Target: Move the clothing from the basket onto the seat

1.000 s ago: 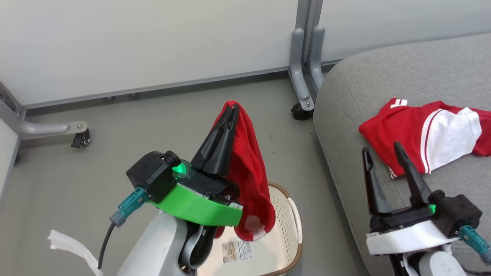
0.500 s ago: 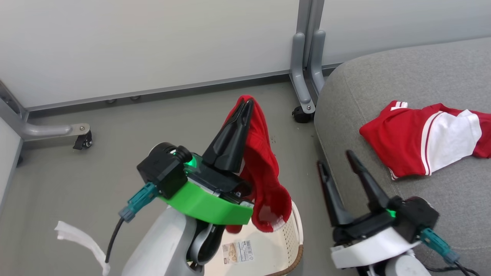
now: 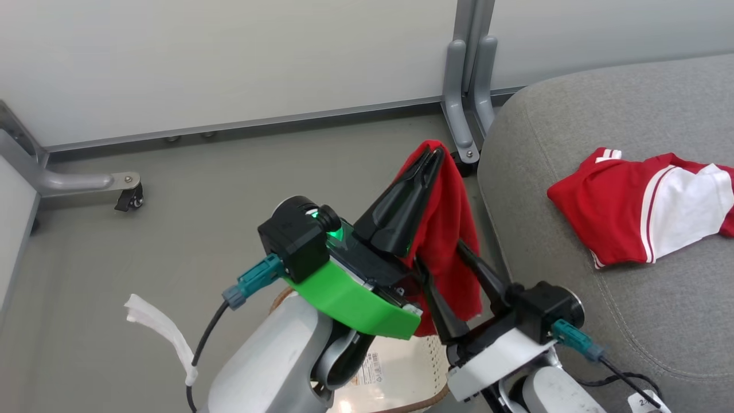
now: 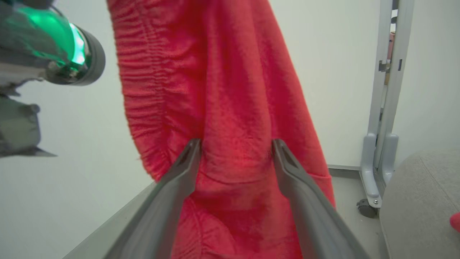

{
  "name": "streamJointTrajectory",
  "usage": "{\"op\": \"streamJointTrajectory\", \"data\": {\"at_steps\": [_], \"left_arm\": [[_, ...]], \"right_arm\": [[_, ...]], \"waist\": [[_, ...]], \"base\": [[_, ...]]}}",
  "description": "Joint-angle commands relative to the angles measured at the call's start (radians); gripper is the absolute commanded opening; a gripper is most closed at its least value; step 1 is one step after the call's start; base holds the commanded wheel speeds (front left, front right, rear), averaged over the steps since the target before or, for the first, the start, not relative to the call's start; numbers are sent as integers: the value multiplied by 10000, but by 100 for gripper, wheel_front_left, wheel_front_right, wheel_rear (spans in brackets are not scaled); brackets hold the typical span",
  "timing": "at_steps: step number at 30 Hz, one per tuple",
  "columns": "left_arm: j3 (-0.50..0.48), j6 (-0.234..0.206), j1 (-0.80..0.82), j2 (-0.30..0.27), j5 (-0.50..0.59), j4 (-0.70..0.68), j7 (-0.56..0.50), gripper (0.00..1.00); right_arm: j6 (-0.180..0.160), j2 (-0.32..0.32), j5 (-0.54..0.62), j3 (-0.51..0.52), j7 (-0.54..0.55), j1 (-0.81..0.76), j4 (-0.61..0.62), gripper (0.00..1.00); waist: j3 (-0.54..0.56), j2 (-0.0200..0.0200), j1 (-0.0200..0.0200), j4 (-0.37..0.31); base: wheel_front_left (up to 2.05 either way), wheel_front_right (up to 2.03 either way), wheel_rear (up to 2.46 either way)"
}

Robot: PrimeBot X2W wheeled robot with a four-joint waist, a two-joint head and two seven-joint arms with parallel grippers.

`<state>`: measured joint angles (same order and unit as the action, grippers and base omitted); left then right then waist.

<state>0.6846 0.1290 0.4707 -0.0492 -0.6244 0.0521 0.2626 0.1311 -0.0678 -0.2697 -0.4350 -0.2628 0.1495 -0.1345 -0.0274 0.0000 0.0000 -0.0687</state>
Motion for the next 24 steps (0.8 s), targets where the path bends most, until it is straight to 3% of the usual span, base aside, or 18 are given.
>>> {"op": "streamJointTrajectory", "data": {"at_steps": [1, 9, 10, 11, 16, 24], "left_arm": [[93, 30, 187, -24, -133, 13, 31, 0], [608, 30, 236, -23, -339, 74, 33, 0], [658, 30, 229, -23, -338, 105, 31, 0], [685, 30, 221, -23, -330, 119, 33, 0], [771, 30, 248, -23, -234, 268, 31, 0], [619, 30, 97, -26, -83, 1174, 21, 0]], "right_arm": [[-7, 68, 96, -28, -30, 81, -215, 100], [-5, 133, -127, -11, -30, 164, -426, 100], [-5, 124, -182, -31, -30, 175, -415, 44], [-5, 119, -206, -34, -30, 183, -404, 0], [-4, 133, -291, -98, -30, 193, -446, 0], [-4, 39, -206, 619, -30, -273, -305, 0]], "waist": [[-21, 0, 0, 60], [-5, 0, 0, 202], [5, 0, 0, 207], [16, 0, 0, 210], [31, 0, 0, 201], [6, 0, 0, 157]], "base": [[0, 0, 0], [0, 0, 0], [0, 0, 0], [0, 0, 0], [0, 0, 0], [0, 0, 0]]}}
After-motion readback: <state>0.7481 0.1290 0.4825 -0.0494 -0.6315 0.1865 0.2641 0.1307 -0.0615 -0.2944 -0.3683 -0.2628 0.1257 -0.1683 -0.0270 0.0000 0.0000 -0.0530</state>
